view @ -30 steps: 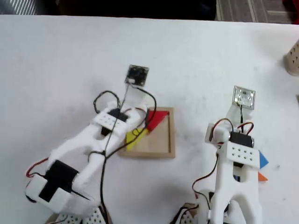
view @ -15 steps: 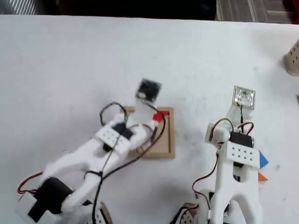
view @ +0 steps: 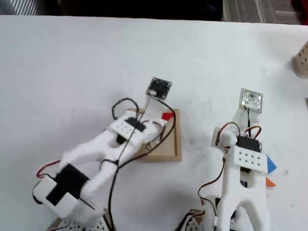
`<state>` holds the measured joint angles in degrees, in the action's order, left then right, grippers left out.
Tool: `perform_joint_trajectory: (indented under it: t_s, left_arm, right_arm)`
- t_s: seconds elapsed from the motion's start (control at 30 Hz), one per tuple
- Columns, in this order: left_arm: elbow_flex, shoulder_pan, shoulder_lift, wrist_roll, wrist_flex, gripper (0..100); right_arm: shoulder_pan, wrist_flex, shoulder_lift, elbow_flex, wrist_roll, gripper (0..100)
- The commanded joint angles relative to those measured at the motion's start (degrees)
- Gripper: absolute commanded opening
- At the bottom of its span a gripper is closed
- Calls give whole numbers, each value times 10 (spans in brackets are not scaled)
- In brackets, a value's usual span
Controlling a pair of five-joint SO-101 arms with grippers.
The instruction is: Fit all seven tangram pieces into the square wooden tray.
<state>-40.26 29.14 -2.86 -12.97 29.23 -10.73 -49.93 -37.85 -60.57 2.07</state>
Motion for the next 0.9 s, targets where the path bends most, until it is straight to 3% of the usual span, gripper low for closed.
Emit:
perform_joint_trajectory:
  t_s: [0.0,0.13,0.3,0.43,0.7,0.87]
  left_arm:
    - [22,-4,20,5,25,20]
    - [13,-6,66,5,53,20]
    - [-39,-9,110,6,19,20]
    - [-71,-22,139,64,-3,20]
    - [-113,-50,174,120,-30,20]
    - [-110,-113,176,132,-43,20]
  right_arm:
    - [-3,11,-17,2,8,18]
    - [-3,11,-17,2,8,18]
    - [-7,11,-17,4,8,18]
    - [-51,15,-22,7,11,18]
    - [-109,11,-17,14,171,32]
    - [-155,-44,-17,57,181,145]
